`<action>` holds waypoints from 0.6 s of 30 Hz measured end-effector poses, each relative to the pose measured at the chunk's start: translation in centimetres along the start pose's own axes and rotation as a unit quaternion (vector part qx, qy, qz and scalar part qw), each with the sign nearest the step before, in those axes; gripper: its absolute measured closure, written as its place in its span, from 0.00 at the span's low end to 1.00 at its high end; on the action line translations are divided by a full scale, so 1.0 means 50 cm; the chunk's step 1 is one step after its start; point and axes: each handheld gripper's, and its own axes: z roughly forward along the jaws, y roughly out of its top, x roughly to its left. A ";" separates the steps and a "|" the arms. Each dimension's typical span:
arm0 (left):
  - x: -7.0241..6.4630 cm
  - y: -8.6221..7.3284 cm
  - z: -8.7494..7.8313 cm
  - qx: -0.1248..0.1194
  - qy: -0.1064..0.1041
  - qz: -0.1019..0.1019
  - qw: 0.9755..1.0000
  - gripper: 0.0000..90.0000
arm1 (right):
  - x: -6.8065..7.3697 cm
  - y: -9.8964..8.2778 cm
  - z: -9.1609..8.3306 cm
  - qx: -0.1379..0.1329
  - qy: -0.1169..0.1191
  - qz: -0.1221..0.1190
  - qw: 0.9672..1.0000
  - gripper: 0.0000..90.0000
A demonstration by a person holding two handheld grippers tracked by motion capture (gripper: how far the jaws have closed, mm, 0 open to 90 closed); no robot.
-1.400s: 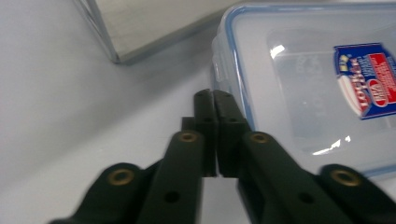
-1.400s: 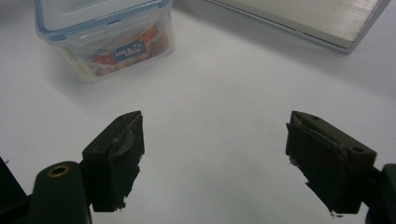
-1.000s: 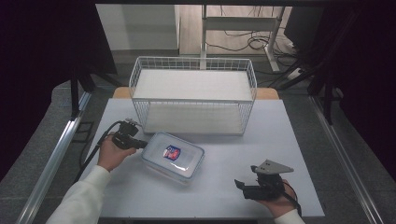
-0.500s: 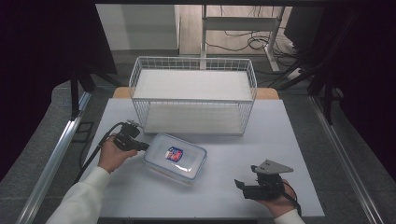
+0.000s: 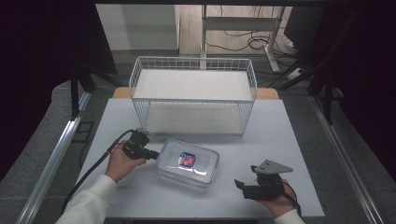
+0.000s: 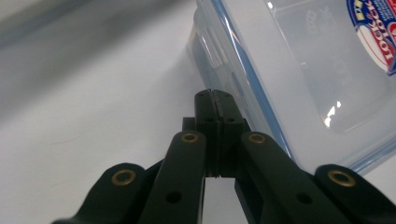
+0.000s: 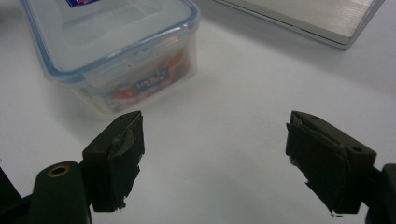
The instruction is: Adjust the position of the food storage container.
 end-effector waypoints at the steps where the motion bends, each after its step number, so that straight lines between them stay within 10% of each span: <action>1: -0.014 0.001 0.005 0.000 -0.004 0.006 1.000 1.00 | 0.000 0.000 0.001 0.000 0.000 0.000 1.000 0.22; 18: -0.067 -0.004 0.015 -0.010 -0.029 0.035 0.999 1.00 | -0.005 -0.001 0.000 0.000 -0.004 0.004 1.000 0.22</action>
